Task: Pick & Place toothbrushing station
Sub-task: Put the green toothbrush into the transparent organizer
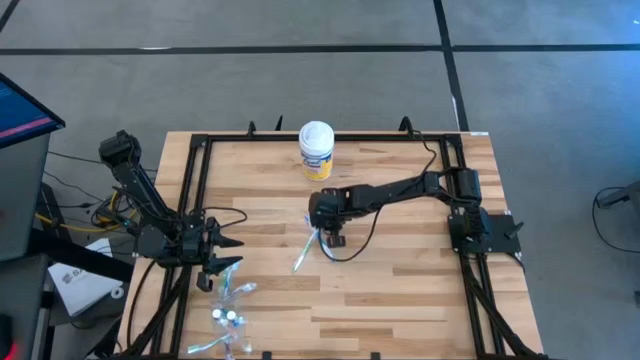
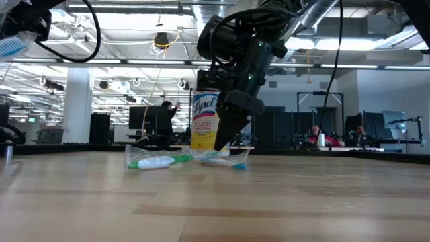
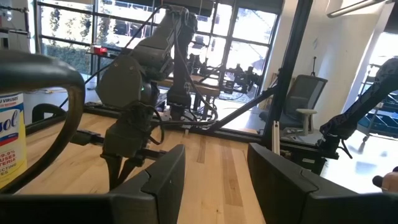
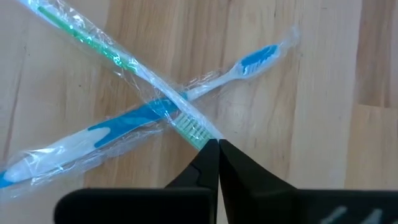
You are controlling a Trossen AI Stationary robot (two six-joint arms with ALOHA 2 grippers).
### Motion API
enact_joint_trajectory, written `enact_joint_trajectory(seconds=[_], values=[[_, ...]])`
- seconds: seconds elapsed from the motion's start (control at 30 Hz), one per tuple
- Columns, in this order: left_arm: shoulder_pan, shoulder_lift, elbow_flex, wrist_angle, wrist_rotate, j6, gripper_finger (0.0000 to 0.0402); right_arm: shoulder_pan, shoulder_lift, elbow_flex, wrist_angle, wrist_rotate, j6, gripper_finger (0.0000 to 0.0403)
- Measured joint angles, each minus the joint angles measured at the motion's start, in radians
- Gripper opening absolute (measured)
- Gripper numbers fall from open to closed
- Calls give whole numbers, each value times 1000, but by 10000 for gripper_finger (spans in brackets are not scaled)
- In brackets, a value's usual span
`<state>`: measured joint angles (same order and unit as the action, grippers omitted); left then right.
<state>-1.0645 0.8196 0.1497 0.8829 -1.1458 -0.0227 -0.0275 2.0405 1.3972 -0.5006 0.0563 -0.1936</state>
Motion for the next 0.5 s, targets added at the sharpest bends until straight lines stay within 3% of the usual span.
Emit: enact_joint_trajectory(seconds=[0.2,0.5], values=[[0,0,0,0,0,0,167,28,-8,24,-47,70,1,0],[0,0,0,3,-1,-44,167,98,-9,199,-172,217,-51,0]])
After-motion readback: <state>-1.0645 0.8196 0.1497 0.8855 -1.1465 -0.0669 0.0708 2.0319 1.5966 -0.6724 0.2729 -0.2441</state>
